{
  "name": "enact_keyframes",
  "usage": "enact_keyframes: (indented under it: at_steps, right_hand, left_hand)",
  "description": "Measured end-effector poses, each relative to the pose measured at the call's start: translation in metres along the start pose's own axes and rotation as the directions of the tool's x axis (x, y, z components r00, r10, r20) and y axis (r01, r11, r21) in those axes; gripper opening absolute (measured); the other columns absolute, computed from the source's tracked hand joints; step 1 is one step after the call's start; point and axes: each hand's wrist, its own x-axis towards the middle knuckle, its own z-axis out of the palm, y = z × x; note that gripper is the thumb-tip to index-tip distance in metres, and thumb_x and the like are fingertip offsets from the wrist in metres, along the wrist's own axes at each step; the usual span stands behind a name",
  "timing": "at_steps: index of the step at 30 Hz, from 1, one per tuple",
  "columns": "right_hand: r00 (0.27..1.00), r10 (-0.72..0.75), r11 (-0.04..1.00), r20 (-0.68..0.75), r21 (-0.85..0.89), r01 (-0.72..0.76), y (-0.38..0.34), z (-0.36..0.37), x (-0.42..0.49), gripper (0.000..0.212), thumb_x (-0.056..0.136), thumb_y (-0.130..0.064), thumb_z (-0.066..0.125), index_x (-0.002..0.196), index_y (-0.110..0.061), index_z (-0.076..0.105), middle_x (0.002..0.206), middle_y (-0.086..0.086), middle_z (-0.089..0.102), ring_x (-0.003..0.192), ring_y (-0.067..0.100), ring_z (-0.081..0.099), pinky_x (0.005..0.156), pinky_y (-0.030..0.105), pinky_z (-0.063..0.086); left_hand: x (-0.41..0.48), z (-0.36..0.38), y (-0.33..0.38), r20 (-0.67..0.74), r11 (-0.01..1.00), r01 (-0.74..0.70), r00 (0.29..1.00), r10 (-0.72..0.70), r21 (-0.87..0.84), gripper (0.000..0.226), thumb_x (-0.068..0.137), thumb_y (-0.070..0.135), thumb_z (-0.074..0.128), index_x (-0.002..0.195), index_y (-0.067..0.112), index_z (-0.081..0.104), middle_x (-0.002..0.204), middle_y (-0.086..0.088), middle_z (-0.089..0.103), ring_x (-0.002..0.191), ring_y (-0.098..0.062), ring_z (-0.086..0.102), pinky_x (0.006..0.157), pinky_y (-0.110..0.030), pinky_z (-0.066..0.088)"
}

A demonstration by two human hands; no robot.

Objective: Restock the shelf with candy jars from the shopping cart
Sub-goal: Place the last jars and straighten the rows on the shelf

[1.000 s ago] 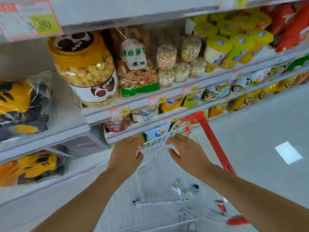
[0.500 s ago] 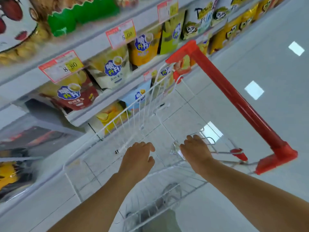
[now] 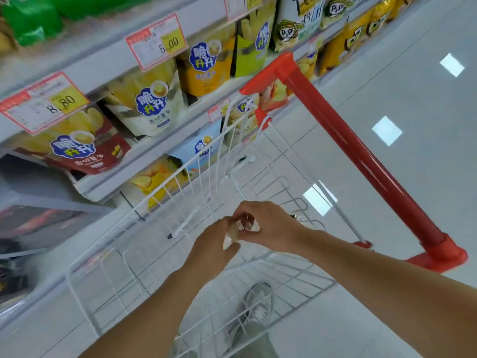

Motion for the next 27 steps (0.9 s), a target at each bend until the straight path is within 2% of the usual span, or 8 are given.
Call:
enact_keyframes:
  at_steps: [3,5,7,9,14,17,22,27]
  right_hand:
    - [0.996,0.085,0.994,-0.019,0.071,-0.083,0.007,0.009,0.008,0.036,0.097,-0.039,0.051,0.128,-0.021,0.051,0.113,-0.004,0.065,0.095,0.012,0.061,0.086,0.029,0.048]
    - [0.988,0.151,0.975,-0.043,-0.160,-0.156,0.021,0.020,0.016,0.037,0.101,-0.036,0.042,0.133,-0.018,0.047,0.124,0.001,0.060,0.111,0.019,0.055,0.094,0.032,0.042]
    - [0.988,0.152,0.824,0.006,-0.554,-0.123,0.039,0.034,0.023,0.037,0.099,-0.027,0.047,0.133,-0.013,0.046,0.126,0.005,0.058,0.122,0.024,0.045,0.100,0.035,0.037]
    - [0.984,0.162,0.637,0.074,-0.770,-0.047,0.056,0.050,0.030,0.037,0.092,-0.017,0.055,0.127,-0.009,0.049,0.122,0.007,0.060,0.128,0.027,0.038,0.104,0.035,0.031]
    - [0.980,0.189,0.395,0.065,-0.919,-0.015,0.081,0.084,0.042,0.038,0.094,-0.008,0.043,0.130,0.003,0.047,0.128,0.012,0.053,0.134,0.031,0.029,0.115,0.039,0.014]
    - [0.971,0.228,0.301,0.077,-0.954,0.005,0.083,0.091,0.049,0.033,0.089,-0.018,0.060,0.121,-0.010,0.060,0.131,0.008,0.047,0.129,0.030,0.027,0.113,0.040,0.014]
    - [0.969,0.229,0.317,0.096,-0.948,0.019,0.078,0.092,0.056,0.037,0.085,-0.019,0.063,0.120,-0.011,0.054,0.124,0.005,0.051,0.126,0.027,0.034,0.113,0.038,0.015]
    - [0.980,0.155,0.484,0.123,-0.874,0.034,0.065,0.079,0.052,0.054,0.077,-0.007,0.069,0.123,-0.008,0.043,0.112,0.007,0.052,0.104,0.026,0.056,0.107,0.037,0.025]
  left_hand:
    - [0.004,-0.003,-0.014,-0.013,0.997,0.065,0.998,-0.064,0.046,0.024,0.089,0.029,0.065,0.105,0.023,0.049,0.098,0.007,0.056,0.091,-0.015,0.055,0.070,-0.023,0.035]
    - [0.004,-0.005,-0.025,-0.022,0.987,0.136,0.991,-0.135,0.082,0.024,0.090,0.033,0.064,0.099,0.023,0.044,0.093,0.005,0.054,0.083,-0.014,0.051,0.066,-0.025,0.031]
    - [0.006,-0.007,-0.034,-0.017,0.979,0.185,0.983,-0.184,0.086,0.025,0.089,0.035,0.064,0.099,0.021,0.045,0.094,0.003,0.056,0.083,-0.015,0.052,0.067,-0.025,0.032]
    - [0.010,-0.009,-0.043,-0.010,0.974,0.212,0.977,-0.212,0.075,0.028,0.089,0.036,0.064,0.104,0.017,0.049,0.098,0.000,0.059,0.086,-0.016,0.054,0.070,-0.025,0.036]
    - [0.018,-0.009,-0.064,0.029,0.973,0.230,0.973,-0.231,0.034,0.037,0.088,0.038,0.065,0.113,0.015,0.052,0.106,-0.001,0.062,0.092,-0.017,0.056,0.075,-0.026,0.041]
    - [0.023,-0.010,-0.071,0.050,0.974,0.225,0.973,-0.226,0.018,0.039,0.088,0.038,0.065,0.116,0.014,0.052,0.106,-0.001,0.062,0.093,-0.018,0.057,0.076,-0.027,0.043]
    - [0.027,-0.011,-0.075,0.057,0.975,0.223,0.973,-0.222,-0.010,0.032,0.088,0.037,0.065,0.106,0.014,0.052,0.094,0.003,0.059,0.086,-0.015,0.055,0.072,-0.026,0.039]
    - [0.024,-0.019,-0.067,0.061,0.967,0.242,0.970,-0.237,-0.076,0.038,0.084,0.038,0.069,0.107,0.012,0.055,0.095,0.001,0.061,0.090,-0.018,0.058,0.079,-0.031,0.046]
